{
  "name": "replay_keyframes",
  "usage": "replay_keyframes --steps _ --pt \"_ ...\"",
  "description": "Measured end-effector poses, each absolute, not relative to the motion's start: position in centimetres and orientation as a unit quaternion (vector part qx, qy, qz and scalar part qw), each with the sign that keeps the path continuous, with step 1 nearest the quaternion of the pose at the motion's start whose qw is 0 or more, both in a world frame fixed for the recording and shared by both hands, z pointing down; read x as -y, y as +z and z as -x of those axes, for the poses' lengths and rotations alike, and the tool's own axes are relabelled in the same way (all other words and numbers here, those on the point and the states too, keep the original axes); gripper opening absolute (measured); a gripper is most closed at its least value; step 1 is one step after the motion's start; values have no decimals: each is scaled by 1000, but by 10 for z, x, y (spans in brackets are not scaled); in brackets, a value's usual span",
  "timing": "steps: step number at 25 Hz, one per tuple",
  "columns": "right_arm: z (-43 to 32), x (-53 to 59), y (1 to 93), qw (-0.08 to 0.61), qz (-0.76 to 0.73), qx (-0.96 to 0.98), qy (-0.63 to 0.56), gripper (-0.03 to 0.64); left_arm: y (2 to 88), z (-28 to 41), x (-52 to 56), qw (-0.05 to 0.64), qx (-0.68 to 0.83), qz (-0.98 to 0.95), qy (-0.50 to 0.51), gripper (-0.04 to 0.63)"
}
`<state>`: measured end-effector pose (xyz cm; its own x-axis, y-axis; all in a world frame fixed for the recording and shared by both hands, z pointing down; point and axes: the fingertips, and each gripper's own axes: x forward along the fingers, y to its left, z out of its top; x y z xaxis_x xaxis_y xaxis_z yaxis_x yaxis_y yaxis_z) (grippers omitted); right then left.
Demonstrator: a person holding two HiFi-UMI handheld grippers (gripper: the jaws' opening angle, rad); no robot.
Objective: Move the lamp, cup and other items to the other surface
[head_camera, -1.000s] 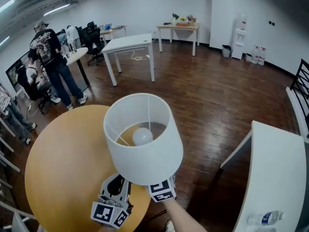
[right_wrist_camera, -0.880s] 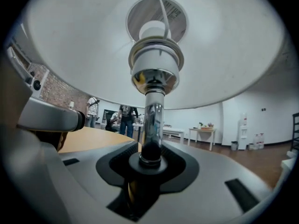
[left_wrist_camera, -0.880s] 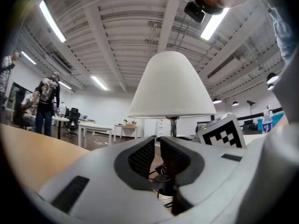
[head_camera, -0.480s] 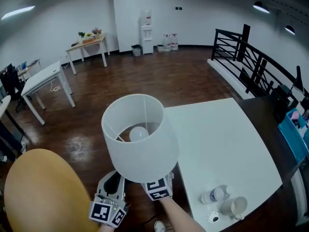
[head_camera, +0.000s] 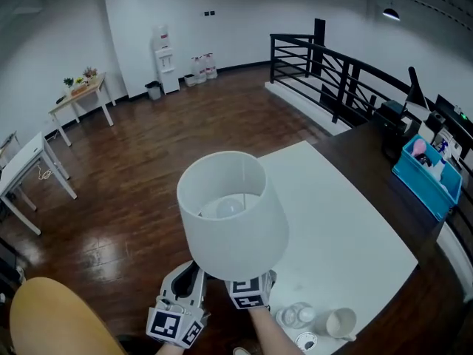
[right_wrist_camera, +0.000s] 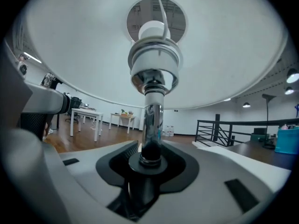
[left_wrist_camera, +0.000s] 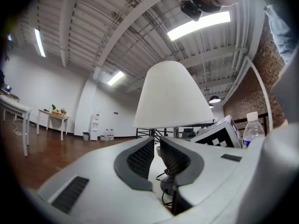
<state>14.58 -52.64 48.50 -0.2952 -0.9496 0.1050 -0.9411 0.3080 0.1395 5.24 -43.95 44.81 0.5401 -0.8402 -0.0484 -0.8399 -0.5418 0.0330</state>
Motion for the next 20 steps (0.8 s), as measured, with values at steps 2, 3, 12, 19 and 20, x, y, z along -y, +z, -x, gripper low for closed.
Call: replay_keyframes --steps 2,3,12,19,20 --pt "-159 530 494 78 -604 793 -15 130 453 -59 445 5 470 -882 -26 51" --pt "-164 531 497 73 -610 789 -12 130 456 -61 448 6 466 -884 -24 51" --pt "-169 527 498 33 -627 776 -53 153 483 -70 454 18 430 -902 -10 51" --pt "-173 521 510 32 -643 764 -38 223 489 -68 455 25 420 -907 -14 51" --pt "-174 520 512 32 -645 762 -34 245 490 -67 455 26 420 -907 -13 51"
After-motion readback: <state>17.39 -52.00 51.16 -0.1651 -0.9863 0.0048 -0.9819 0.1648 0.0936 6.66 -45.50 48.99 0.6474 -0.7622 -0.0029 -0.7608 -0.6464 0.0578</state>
